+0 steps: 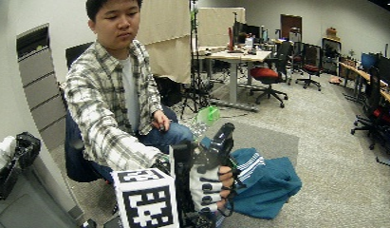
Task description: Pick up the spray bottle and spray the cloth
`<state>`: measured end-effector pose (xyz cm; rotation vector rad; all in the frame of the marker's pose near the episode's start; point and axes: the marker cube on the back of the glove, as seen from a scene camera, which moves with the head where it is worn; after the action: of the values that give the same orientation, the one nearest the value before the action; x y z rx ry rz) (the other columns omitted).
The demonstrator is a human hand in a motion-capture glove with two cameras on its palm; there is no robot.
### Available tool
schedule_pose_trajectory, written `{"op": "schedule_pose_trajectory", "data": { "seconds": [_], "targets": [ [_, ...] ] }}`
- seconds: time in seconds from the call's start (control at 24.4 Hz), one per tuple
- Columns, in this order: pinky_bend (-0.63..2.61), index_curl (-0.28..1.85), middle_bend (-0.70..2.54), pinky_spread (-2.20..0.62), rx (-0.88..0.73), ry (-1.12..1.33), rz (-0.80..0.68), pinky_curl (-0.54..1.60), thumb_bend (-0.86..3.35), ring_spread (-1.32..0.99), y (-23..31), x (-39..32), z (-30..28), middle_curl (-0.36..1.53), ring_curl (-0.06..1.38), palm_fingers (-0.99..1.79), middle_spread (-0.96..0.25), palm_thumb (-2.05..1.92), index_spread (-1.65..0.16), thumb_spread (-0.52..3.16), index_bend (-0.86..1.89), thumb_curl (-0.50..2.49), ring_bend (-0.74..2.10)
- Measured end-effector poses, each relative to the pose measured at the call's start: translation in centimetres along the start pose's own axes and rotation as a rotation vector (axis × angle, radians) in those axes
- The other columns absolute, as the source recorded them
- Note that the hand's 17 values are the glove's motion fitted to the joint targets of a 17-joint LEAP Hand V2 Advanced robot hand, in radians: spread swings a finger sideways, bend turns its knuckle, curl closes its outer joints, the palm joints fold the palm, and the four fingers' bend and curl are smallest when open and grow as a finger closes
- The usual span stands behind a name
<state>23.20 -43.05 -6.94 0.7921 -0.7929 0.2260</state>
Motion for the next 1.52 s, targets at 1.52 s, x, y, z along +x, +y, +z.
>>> {"op": "schedule_pose_trajectory", "data": {
  "seconds": [1.52],
  "targets": [
    [0.51,0.56,0.58,-0.17,-0.515,0.861,-0.481,0.39,-0.03,-0.2,1.1,-6.0,8.3,0.52,0.46,1.35,-0.15,1.03,-0.23,0.27,0.29,0.79,0.64]
  ]
}}
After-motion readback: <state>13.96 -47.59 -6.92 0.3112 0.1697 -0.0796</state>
